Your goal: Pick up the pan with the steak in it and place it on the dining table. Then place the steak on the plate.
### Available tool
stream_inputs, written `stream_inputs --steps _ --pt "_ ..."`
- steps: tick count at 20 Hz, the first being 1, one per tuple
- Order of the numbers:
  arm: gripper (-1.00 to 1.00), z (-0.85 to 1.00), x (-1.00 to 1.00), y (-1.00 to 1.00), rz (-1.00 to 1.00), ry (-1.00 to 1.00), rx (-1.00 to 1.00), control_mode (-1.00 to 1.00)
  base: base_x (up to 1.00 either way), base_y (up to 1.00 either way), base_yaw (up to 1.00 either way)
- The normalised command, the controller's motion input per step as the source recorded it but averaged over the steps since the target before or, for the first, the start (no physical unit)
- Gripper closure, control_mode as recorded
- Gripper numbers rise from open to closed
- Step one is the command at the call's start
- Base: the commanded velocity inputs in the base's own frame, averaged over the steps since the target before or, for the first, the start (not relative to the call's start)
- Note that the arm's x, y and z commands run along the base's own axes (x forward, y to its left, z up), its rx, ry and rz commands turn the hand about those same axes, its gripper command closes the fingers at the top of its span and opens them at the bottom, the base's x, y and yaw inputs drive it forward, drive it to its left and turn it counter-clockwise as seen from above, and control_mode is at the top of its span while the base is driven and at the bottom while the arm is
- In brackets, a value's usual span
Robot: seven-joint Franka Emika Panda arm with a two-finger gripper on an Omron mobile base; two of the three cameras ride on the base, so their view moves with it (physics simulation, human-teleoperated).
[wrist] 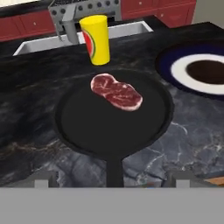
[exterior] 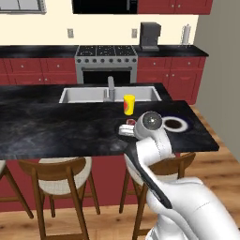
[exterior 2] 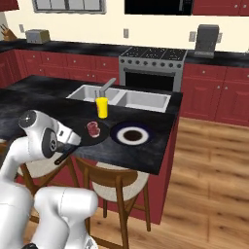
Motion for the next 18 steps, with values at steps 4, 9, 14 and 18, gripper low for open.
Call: stream_inputs --steps 4,9,14,18 --pt "-1.00 0.07 0.92 -0.15 0.00 0.18 0.02 -1.00 0.00 0.00 0.00" --pt "-1.00 0.00 0.99 -0.17 0.00 0.17 0.01 -1.00 0.00 0.00 0.00" --pt "-1.00 -0.04 0.49 -0.03 0.00 0.08 -0.02 -1.00 0.00 0.00 0.00" --pt "-1.00 -0.08 0.02 0.00 0.01 0.01 -0.01 -1.00 0.00 0.00 0.00"
